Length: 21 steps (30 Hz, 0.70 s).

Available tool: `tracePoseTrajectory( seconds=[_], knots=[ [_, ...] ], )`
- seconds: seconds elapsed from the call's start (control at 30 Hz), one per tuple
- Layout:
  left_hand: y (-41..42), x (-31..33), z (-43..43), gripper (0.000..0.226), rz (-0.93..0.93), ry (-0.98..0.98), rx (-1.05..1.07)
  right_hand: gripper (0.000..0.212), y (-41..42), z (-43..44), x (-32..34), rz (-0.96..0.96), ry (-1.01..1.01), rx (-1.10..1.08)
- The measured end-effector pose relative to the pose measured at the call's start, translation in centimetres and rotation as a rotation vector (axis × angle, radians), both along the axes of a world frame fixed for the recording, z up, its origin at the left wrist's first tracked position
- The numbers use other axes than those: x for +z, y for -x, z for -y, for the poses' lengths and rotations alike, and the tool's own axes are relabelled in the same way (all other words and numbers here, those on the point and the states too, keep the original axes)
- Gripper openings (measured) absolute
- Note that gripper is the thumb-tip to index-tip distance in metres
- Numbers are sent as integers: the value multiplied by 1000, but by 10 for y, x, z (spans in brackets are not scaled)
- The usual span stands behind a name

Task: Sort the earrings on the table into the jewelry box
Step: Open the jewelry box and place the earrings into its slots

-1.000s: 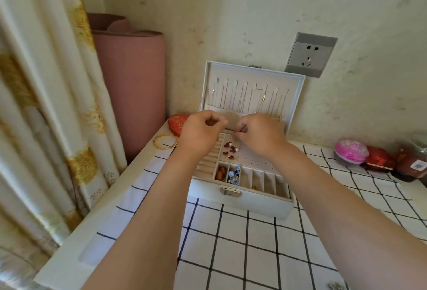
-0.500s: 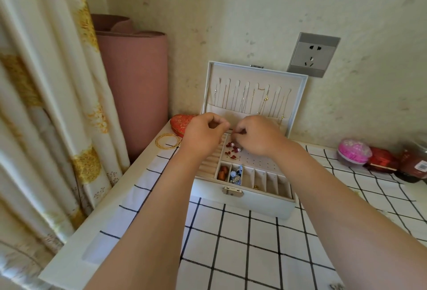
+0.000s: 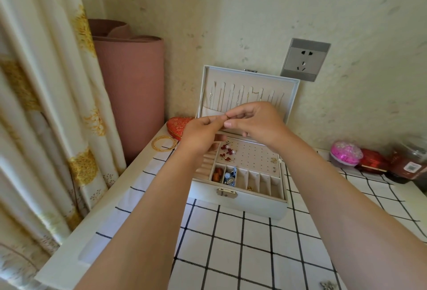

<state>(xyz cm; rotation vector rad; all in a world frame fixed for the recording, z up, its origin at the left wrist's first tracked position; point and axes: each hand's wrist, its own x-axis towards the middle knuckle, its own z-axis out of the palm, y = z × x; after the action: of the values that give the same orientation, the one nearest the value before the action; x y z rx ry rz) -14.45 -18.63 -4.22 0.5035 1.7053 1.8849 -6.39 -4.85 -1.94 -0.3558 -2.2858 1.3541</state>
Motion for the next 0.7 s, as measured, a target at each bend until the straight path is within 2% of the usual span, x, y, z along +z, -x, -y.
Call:
tracePoseTrajectory(
  seconds=[0.1, 0.37, 0.43, 0.57, 0.7],
  knots=[
    [-1, 0, 0, 18, 22, -11, -23, 17, 0, -2, -3, -17, 3, -36],
    [-2, -4, -5, 16, -86, 49, -5, 14, -2, -5, -13, 11, 108, -67],
    [-1, -7, -7, 17, -207, 105, 32, 11, 0, -9, -17, 5, 44, -120],
    [7, -17, -5, 20, -662, 318, 54, 12, 0, -17, -29, 137, -262, -201],
    [11, -27, -2, 29, -831, 485, -83, 4, 0, -15, -35, 262, -507, -170]
  ],
)
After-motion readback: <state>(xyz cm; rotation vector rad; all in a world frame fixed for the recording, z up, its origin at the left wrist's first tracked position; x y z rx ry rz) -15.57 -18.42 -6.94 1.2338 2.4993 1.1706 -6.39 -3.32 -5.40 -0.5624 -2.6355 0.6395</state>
